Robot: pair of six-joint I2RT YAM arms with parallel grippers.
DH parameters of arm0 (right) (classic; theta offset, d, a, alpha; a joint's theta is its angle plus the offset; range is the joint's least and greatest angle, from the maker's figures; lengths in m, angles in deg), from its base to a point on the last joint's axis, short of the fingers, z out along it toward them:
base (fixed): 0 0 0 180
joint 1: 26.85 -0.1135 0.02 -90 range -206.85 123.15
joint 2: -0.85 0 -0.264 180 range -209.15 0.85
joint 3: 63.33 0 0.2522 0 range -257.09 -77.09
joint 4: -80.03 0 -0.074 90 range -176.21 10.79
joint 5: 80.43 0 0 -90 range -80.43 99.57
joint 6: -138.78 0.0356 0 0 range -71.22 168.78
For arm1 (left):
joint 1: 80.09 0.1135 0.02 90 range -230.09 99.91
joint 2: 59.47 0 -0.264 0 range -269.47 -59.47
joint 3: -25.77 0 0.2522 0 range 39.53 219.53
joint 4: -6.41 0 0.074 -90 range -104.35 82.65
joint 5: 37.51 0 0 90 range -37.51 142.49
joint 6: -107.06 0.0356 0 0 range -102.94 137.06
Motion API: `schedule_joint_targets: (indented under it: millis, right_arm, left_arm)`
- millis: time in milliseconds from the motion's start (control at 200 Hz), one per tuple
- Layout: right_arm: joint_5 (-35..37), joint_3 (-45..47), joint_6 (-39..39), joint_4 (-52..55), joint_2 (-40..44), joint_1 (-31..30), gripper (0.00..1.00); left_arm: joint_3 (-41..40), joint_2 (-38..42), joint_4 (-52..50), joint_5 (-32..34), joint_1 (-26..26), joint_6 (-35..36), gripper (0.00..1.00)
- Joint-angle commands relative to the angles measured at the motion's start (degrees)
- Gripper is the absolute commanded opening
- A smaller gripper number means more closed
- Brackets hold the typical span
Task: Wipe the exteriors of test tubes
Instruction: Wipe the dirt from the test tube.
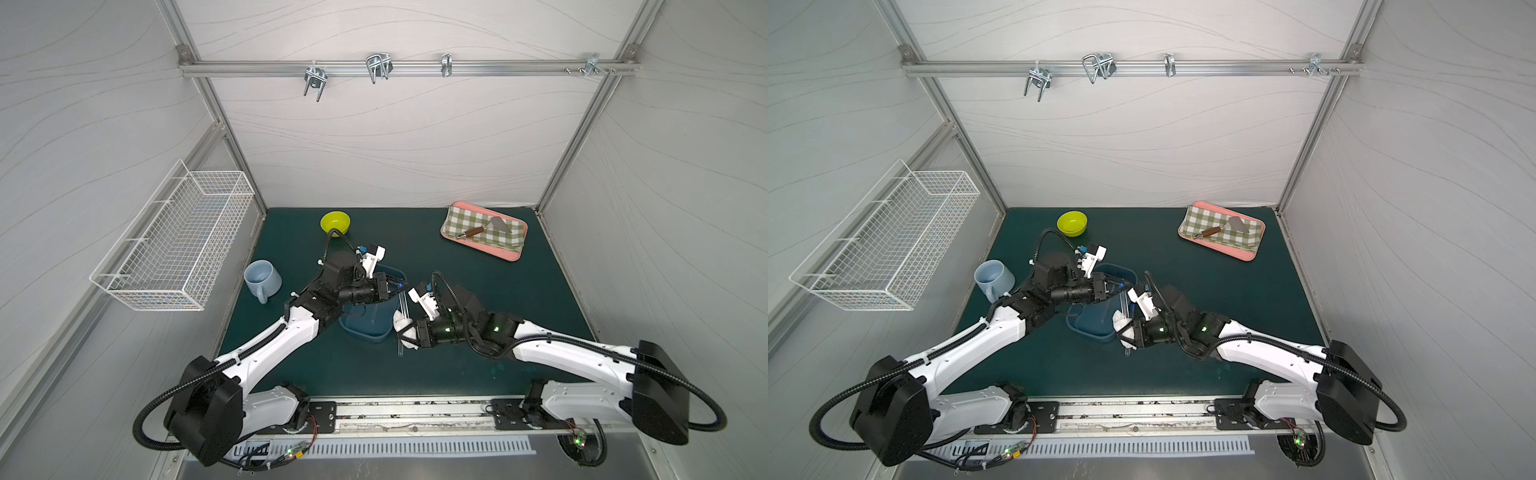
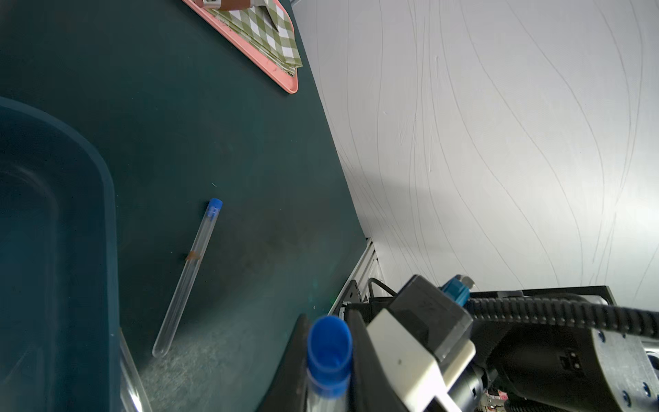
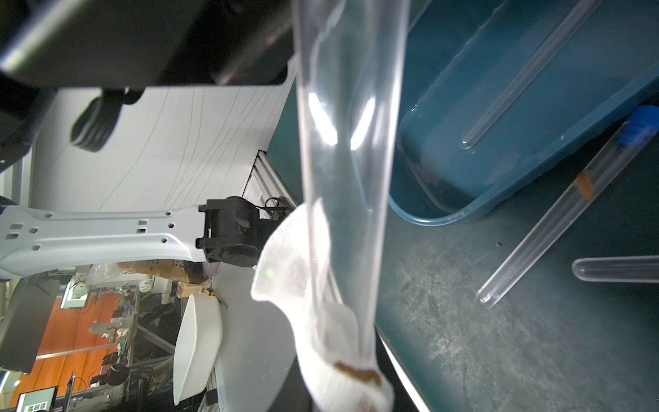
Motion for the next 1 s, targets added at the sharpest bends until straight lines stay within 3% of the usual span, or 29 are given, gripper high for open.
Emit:
schedule_joint_targets:
  millis: [0, 155, 325, 770, 995]
  right_arm:
    - [-1.82, -4.95, -1.87, -1.18, -2.49, 2.22, 0.21]
    - [-6.15, -11.98, -4.47, -1.51, -7.78, 7.19, 0.21]
    - [-8.22, -17.08, -6.60, -0.41, -11.38, 8.40, 0.21]
    - [-2.67, -2.76, 1.01, -4.56, -5.23, -0.09, 0.21]
    - [-1.84, -6.49, -2.40, -0.52, -5.88, 0.50, 0.24]
  left_arm:
    - [0.31, 1.01, 1.83, 0.84, 0.38, 0.48, 0.04]
    - [0.11, 1.36, 1.49, 0.84, 0.39, 0.54, 0.04]
    - [0.45, 1.36, 1.51, 0.75, 0.39, 0.54, 0.04]
    - [0.48, 1.32, 1.89, 0.21, 1.25, 0.25, 0.04]
    - [0.20, 1.49, 2.27, 0.07, 1.32, -0.13, 0.04]
